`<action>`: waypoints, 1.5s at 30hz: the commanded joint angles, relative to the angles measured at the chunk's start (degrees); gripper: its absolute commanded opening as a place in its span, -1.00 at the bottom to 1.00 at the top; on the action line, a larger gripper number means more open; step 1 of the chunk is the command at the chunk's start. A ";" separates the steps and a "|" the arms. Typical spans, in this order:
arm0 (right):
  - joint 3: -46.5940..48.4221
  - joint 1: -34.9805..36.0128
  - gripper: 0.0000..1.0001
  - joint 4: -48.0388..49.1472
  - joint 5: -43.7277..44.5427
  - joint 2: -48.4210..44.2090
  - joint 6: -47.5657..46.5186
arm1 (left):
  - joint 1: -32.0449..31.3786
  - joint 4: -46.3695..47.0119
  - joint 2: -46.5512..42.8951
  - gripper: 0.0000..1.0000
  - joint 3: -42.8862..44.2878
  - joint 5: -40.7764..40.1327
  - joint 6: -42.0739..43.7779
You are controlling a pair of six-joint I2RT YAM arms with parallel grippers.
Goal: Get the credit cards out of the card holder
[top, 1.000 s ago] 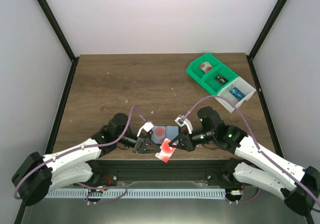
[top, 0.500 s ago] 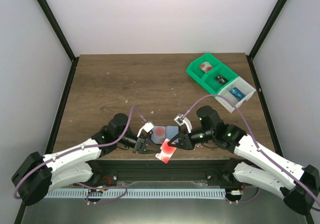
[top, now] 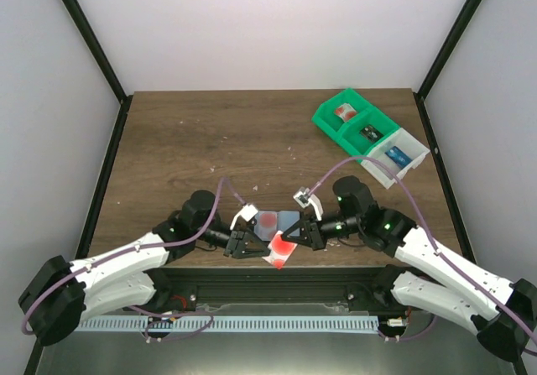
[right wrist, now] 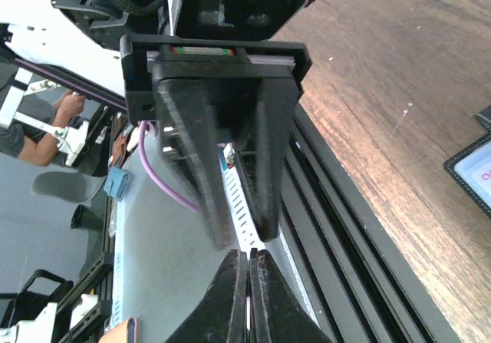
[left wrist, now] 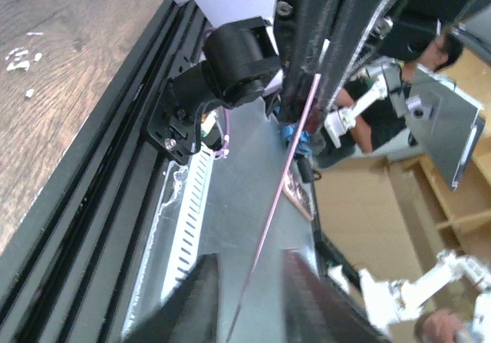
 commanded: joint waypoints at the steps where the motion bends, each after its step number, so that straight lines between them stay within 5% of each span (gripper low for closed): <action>1: 0.64 0.12 -0.99 1.76 3.42 -1.28 0.94 | 0.62 -5.95 -2.70 -0.21 2.40 -4.40 2.98; 10: 3.12 -1.93 -0.99 2.83 28.60 -1.33 9.35 | 2.57 -25.84 -11.33 0.53 10.72 -30.72 10.32; 12: 3.28 -3.41 -0.99 5.42 32.14 -0.81 10.68 | 2.66 -27.94 -12.25 0.94 11.84 -34.23 11.50; 13: 3.39 -4.39 -0.99 6.82 33.63 -0.21 10.90 | 2.69 -28.73 -12.51 0.99 12.30 -35.35 11.88; 29: 13.89 -31.55 -0.99 25.51 45.43 24.87 19.85 | 2.58 -33.28 -23.46 0.99 12.84 -42.75 15.89; 45: 26.57 -37.60 -0.99 32.90 55.50 44.78 30.68 | 2.59 -34.12 -26.62 1.00 13.64 -44.16 16.61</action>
